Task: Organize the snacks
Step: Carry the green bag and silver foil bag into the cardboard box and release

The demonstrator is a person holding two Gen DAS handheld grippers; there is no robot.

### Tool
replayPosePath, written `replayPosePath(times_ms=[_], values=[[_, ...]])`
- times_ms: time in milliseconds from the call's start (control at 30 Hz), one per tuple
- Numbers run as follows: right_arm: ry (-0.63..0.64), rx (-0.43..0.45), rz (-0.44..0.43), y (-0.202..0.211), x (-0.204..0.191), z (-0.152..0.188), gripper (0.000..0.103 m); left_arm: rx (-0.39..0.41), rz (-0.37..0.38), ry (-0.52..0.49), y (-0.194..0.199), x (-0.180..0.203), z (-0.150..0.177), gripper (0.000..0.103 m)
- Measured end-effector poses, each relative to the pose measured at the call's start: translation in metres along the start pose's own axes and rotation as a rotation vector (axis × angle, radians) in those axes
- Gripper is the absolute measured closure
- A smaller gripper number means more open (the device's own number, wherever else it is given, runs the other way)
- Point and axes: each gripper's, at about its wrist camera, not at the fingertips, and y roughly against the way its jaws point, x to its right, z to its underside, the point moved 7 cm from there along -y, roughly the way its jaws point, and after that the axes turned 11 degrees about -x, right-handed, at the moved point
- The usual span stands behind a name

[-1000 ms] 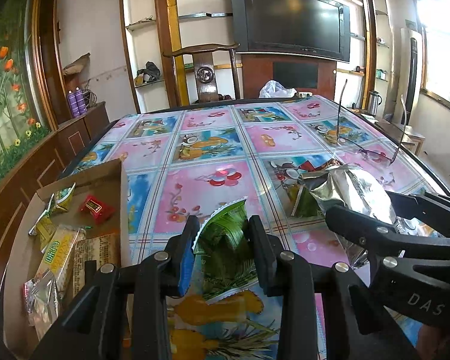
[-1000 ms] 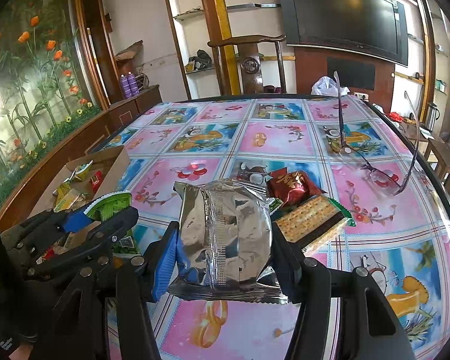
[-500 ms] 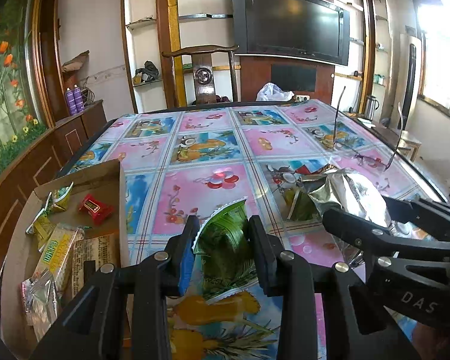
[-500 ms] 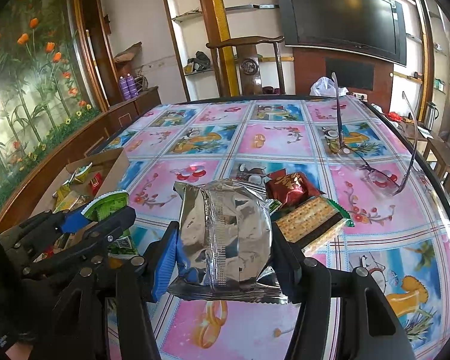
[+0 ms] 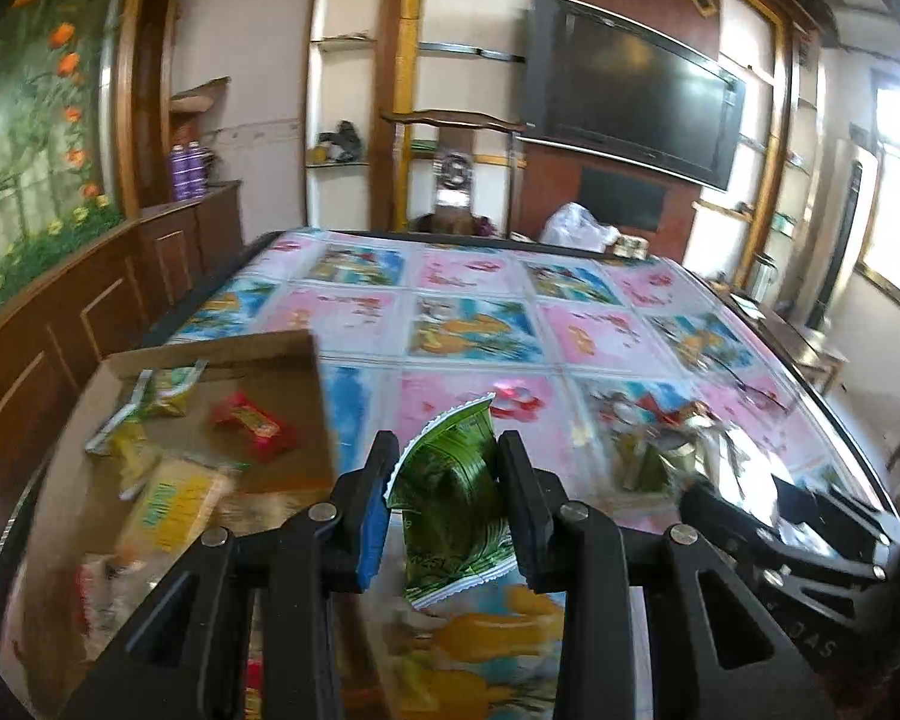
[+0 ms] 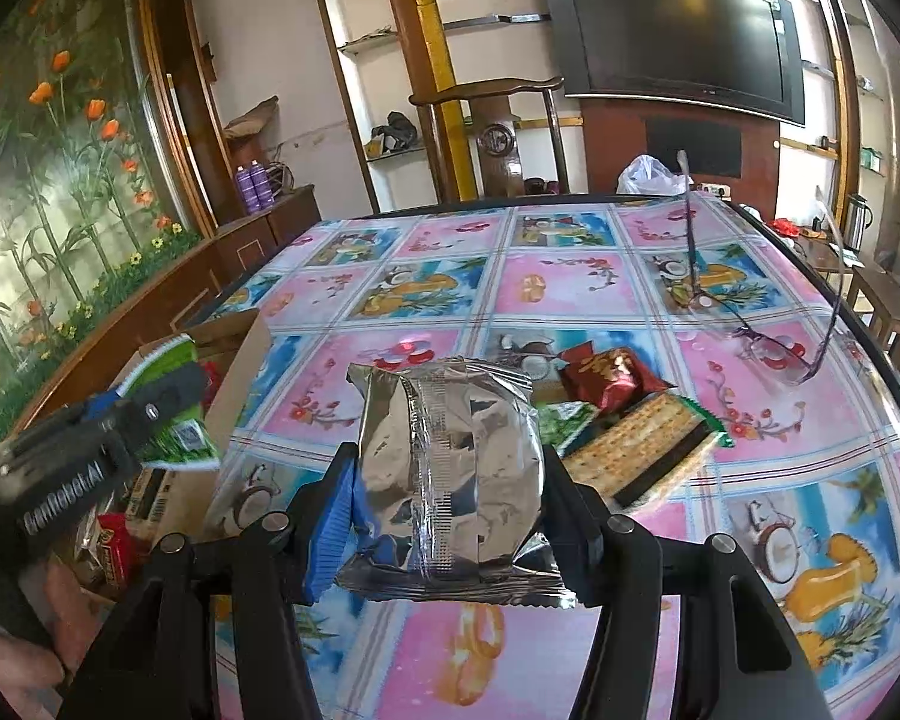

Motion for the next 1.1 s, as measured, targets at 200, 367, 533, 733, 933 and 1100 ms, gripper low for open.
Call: replayPosePath(times_ms=[200,367,533,733,933,1100], values=[[0.062,0.023,-0.021,-0.001,-0.039,0.000,0.041,0.018,-0.023,0.107,0.007,-0.052,-0.008,0.070],[0.108,0.027,-0.073,-0.004,-0.078,0.000,0.041,0.037,-0.059,0.188,0.013,-0.095,-0.013,0.070],[0.178,0.019,-0.125,-0.009,-0.123,0.005,0.041,0.011,-0.080,0.270,0.010,-0.141,-0.012,0.070],[0.289,-0.022,-0.178,-0.023,-0.177,0.019,0.041,-0.061,-0.098,0.345,-0.002,-0.183,-0.005,0.070],[0.327,-0.085,-0.207,-0.042,-0.197,0.031,0.041,-0.120,-0.109,0.354,-0.015,-0.193,0.003,0.070],[0.333,-0.122,-0.228,-0.053,-0.203,0.035,0.041,-0.148,-0.127,0.341,-0.021,-0.193,0.007,0.070]])
